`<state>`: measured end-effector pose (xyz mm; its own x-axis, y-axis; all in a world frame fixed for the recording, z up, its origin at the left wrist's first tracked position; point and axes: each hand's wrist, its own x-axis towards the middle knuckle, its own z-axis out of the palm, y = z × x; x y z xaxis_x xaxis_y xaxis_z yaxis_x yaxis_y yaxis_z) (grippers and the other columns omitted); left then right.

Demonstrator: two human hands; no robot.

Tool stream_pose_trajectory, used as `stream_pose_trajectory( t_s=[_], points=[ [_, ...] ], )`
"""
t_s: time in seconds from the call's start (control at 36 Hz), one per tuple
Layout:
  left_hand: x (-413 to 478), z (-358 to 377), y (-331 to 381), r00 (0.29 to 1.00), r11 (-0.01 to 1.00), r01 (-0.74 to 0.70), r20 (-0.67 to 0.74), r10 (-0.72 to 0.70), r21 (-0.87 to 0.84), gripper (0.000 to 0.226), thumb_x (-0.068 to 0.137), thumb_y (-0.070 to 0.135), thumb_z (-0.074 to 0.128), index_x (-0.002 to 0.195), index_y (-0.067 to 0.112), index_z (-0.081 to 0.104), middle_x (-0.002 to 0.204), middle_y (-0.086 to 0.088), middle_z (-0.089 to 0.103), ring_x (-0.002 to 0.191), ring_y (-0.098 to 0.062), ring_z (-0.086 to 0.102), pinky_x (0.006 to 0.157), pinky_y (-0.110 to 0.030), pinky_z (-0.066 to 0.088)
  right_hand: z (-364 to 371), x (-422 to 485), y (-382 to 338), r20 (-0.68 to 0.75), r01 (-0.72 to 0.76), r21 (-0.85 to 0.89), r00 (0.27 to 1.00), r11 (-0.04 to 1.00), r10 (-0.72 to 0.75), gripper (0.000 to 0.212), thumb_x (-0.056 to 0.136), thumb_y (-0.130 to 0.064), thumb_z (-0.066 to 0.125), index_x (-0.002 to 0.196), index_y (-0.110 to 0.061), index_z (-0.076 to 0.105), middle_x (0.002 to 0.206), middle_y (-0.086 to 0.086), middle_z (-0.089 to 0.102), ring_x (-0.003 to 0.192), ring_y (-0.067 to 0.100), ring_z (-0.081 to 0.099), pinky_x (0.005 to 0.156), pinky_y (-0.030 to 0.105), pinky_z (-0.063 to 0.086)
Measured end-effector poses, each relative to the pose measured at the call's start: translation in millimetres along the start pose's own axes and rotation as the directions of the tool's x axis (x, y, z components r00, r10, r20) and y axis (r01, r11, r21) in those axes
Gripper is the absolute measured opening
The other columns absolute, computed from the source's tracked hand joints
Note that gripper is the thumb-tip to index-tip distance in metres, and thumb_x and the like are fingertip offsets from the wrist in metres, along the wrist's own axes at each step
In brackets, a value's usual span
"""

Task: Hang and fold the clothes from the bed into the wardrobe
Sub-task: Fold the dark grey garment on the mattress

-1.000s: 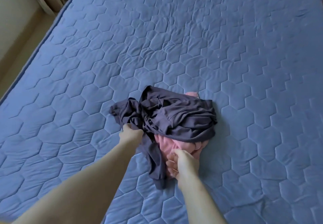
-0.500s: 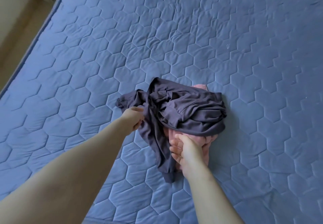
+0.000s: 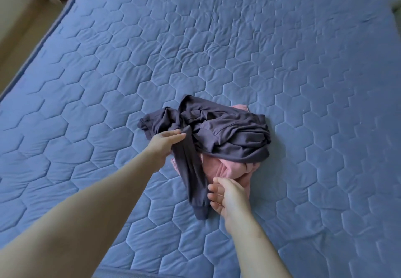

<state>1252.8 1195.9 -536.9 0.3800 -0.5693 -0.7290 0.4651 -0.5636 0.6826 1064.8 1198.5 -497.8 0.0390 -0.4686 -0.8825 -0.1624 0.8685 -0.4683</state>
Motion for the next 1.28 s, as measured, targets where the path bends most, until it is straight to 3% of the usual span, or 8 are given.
stream_pose_trajectory(
  t_s=[0.14, 0.44, 0.64, 0.78, 0.94, 1.08, 1.14, 1.28],
  points=[
    [-47, -11, 47, 0.984, 0.971, -0.177, -0.065, 0.169, -0.163, 0.022, 0.085, -0.003, 0.060, 0.069, 0.011, 0.054, 0.048, 0.005, 0.059, 0.047, -0.008, 0.056, 0.042, -0.013, 0.043, -4, -34, -29, 0.022, 0.098, 0.033, 0.995, 0.995, -0.099, 0.019, 0.091, -0.014, 0.051, 0.075, -0.012, 0.058, 0.066, 0.003, 0.059, 0.053, 0.015, 0.050, 0.050, 0.022, 0.034],
    [-210, -1, 210, 0.769, 0.690, -0.639, 0.245, 0.591, 0.339, 0.013, 0.074, 0.015, 0.067, 0.069, 0.025, 0.061, 0.071, 0.008, 0.060, 0.072, -0.011, 0.053, 0.065, -0.021, 0.041, 13, -143, -105, 0.190, 0.527, -0.071, 0.841, 0.847, -0.507, 0.032, 0.088, 0.003, 0.049, 0.114, -0.015, 0.057, 0.074, 0.003, 0.058, 0.058, 0.014, 0.051, 0.051, 0.022, 0.042],
    [-306, 3, 276, 0.571, 0.573, -0.815, 0.276, 0.773, 0.082, 0.023, 0.089, 0.004, 0.056, 0.089, 0.025, 0.066, 0.075, 0.004, 0.068, 0.068, -0.011, 0.064, 0.062, -0.023, 0.053, 25, -187, -144, 0.327, 0.832, -0.288, 0.551, 0.474, -0.768, 0.044, 0.081, -0.009, 0.058, 0.119, -0.026, 0.047, 0.105, 0.001, 0.060, 0.097, 0.022, 0.058, 0.083, 0.031, 0.049],
    [-346, -6, 311, 0.410, 0.416, -0.909, 0.174, 0.895, 0.002, 0.024, 0.088, 0.012, 0.060, 0.098, 0.033, 0.066, 0.091, 0.006, 0.069, 0.075, -0.004, 0.066, 0.065, -0.014, 0.050, 21, -198, -157, 0.264, 0.758, -0.385, 0.637, 0.526, -0.724, 0.017, 0.092, -0.014, 0.045, 0.099, -0.011, 0.061, 0.091, 0.006, 0.065, 0.088, 0.026, 0.061, 0.079, 0.033, 0.048],
    [-325, -14, 312, 0.482, 0.456, -0.825, -0.005, 0.876, 0.333, 0.017, 0.088, 0.010, 0.060, 0.083, 0.025, 0.066, 0.091, -0.002, 0.066, 0.081, -0.016, 0.060, 0.081, -0.030, 0.051, 17, -258, -194, 0.178, 0.897, -0.120, 0.442, 0.426, -0.879, 0.018, 0.094, -0.011, 0.043, 0.086, -0.012, 0.060, 0.079, 0.002, 0.058, 0.069, 0.012, 0.053, 0.057, 0.022, 0.040],
    [-330, -14, 282, 0.766, 0.316, -0.604, 0.424, 0.484, 0.732, 0.063, 0.082, 0.023, 0.070, 0.136, 0.030, 0.038, 0.130, 0.007, 0.046, 0.116, -0.014, 0.044, 0.103, -0.028, 0.034, 23, -313, -207, 0.235, 0.927, 0.142, 0.309, 0.347, -0.922, 0.021, 0.094, -0.017, 0.051, 0.077, -0.025, 0.061, 0.079, -0.005, 0.061, 0.077, 0.011, 0.058, 0.065, 0.022, 0.047],
    [-338, -5, 266, 0.759, 0.264, -0.642, 0.546, 0.356, 0.720, 0.079, 0.080, 0.023, 0.073, 0.141, 0.035, 0.025, 0.130, 0.017, 0.038, 0.120, -0.008, 0.036, 0.103, -0.027, 0.030, 27, -325, -210, 0.271, 0.937, 0.178, 0.246, 0.300, -0.931, 0.022, 0.094, -0.016, 0.052, 0.076, -0.024, 0.061, 0.079, -0.004, 0.061, 0.077, 0.012, 0.058, 0.070, 0.024, 0.047],
    [-329, 9, 256, 0.628, 0.371, -0.741, 0.379, 0.680, 0.560, 0.008, 0.087, 0.012, 0.063, 0.090, 0.019, 0.060, 0.089, 0.002, 0.062, 0.089, -0.015, 0.058, 0.075, -0.021, 0.047, 31, -337, -211, 0.371, 0.957, 0.178, 0.149, 0.228, -0.917, 0.025, 0.093, -0.012, 0.050, 0.074, -0.022, 0.061, 0.074, -0.002, 0.059, 0.073, 0.014, 0.055, 0.070, 0.029, 0.044]
  ],
)
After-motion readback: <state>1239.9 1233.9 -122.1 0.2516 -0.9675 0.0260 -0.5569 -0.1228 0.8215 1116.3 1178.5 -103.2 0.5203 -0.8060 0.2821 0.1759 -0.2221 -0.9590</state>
